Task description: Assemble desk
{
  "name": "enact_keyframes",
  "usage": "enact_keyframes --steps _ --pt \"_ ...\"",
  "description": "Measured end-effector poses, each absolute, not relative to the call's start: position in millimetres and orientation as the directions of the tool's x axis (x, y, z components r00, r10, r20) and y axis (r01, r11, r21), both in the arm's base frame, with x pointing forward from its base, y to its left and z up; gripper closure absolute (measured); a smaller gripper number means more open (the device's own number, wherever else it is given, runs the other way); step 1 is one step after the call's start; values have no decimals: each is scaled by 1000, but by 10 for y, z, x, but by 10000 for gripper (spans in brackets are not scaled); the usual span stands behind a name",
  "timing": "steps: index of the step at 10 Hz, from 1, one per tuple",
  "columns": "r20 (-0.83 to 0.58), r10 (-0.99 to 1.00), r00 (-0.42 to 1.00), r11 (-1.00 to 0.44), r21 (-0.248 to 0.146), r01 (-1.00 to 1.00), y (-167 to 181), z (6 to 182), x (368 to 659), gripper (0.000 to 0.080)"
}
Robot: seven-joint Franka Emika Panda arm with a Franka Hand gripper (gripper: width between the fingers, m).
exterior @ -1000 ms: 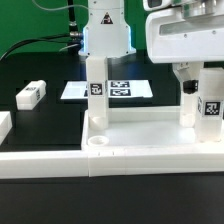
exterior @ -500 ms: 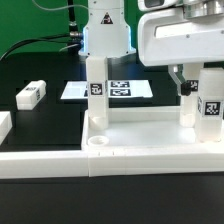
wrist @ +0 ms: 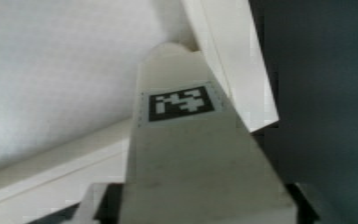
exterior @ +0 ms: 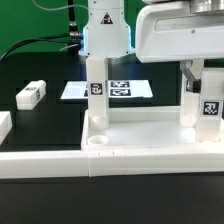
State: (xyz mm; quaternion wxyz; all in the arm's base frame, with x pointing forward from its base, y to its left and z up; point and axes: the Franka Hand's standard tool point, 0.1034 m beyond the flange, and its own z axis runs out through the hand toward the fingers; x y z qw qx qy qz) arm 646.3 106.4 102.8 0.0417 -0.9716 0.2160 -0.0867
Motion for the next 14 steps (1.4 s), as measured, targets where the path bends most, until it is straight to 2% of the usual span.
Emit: enact_keyframes --steps 2,4,10,11,12,13,14 --pt "135 -508 851 -861 -118 -495 985 1024 6457 487" --pt "136 -567 812 -824 -99 -558 916 1022 6451 487" --pt "139 -563 815 -827 -98 -554 898 1033 6455 486" --pt "145 -551 822 -834 -111 -540 883 1206 6498 305" --pt "152 -552 820 -833 -140 -534 836 1508 6538 198" --pt "153 -549 822 -835 -150 -530 764 1684 6557 165" --pt "148 -558 817 -829 -152 -539 696 1773 6561 165"
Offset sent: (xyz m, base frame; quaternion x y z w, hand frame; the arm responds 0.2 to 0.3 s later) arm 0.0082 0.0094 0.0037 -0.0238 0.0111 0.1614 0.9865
